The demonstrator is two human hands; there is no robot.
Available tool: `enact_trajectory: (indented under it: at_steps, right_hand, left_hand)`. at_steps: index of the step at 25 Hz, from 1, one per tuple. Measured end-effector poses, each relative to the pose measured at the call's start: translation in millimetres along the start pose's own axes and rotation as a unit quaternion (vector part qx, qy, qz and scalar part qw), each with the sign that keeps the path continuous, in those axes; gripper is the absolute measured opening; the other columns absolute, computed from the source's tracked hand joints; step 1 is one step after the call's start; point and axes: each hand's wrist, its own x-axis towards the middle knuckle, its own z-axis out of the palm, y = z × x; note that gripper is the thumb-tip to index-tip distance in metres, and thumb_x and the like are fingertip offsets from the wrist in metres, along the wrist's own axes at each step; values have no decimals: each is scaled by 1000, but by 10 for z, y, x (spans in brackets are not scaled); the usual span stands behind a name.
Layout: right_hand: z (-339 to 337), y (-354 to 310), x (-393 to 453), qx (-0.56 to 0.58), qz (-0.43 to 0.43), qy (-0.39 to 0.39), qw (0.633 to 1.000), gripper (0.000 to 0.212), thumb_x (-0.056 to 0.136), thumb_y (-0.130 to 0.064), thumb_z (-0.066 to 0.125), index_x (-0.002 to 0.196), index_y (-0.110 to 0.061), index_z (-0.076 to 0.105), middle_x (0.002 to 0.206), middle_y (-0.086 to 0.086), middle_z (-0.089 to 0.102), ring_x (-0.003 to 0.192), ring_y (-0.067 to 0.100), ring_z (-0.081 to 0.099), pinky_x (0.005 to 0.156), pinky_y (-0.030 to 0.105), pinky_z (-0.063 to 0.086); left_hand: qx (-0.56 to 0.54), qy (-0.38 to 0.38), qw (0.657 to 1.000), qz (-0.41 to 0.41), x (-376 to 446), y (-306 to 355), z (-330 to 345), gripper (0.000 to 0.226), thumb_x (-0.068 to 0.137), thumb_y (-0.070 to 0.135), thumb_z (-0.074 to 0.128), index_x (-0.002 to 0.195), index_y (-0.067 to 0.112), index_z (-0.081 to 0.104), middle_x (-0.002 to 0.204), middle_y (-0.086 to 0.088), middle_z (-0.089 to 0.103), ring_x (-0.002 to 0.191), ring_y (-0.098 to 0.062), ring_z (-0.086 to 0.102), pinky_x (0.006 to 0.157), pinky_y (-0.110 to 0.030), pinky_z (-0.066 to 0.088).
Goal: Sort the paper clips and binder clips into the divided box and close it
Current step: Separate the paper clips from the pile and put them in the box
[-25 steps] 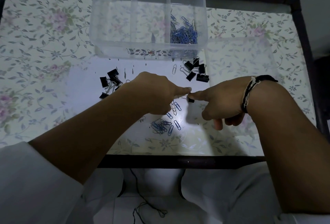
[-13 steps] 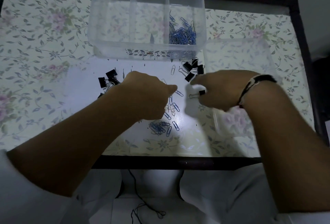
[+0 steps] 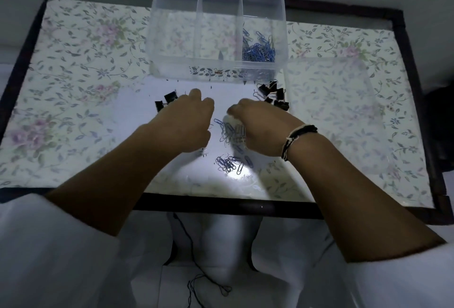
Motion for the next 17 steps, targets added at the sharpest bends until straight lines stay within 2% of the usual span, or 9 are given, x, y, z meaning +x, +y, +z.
enact_trajectory:
  at_steps: [2,4,6,8,10,13,15,17]
  right_hand:
    - [-10,-4,-119,19,73,17,997,20,84,-4,51,104,-4,49,121,14,47,109,34,52,77,36,43]
    - [78,-64,-203,29,122,-22,992,19,87,-9,53,104,-6,46,123,16,41,113,34,46,78,37,40]
    - [224,-168,-207,62,116,-34,991,21,86,-13,54,104,-7,47,120,15,38,112,33,43,81,37,41]
    - [324,-246,-167,100,94,-3,991,23,84,-17,56,104,-7,51,115,12,40,107,32,47,83,38,47]
    - [336,-217,-137,91,111,25,989,39,80,-30,67,109,-9,52,115,11,41,105,32,50,79,36,47]
    - [347,-120,-148,24,133,-25,990,85,64,-57,83,124,-11,43,122,10,37,104,30,53,76,34,43]
    - [372,-96,-135,23,116,-30,992,94,62,-55,86,130,-12,39,126,12,37,101,32,58,74,33,43]
    - [364,-80,-90,46,108,-7,993,92,66,-53,85,133,-12,38,127,12,38,99,33,61,73,33,45]
  left_hand:
    - [-22,30,999,-7,-191,-3,72,38,83,20,69,112,3,53,109,-17,48,96,-36,56,76,-44,51]
    - [-39,28,999,-1,-368,66,196,40,84,22,69,117,7,52,116,-14,47,105,-31,53,84,-42,52]
    - [-60,33,997,27,-447,167,320,37,83,19,68,115,9,52,119,-10,45,106,-27,49,84,-41,53]
    - [-81,40,994,53,-422,214,357,38,80,18,70,113,10,52,118,-9,45,103,-27,51,83,-43,53]
    - [-113,50,991,45,-373,197,316,47,79,21,74,118,10,51,120,-9,44,100,-27,55,82,-44,53]
    - [-95,45,994,23,-327,126,284,59,76,24,80,125,11,49,123,-9,44,103,-27,56,83,-42,53]
    - [-83,39,996,3,-273,74,293,56,79,30,79,123,11,51,119,-9,48,103,-26,55,82,-38,51]
    - [-103,58,993,-15,-196,24,291,47,83,37,76,115,10,56,110,-8,52,98,-25,55,76,-34,45]
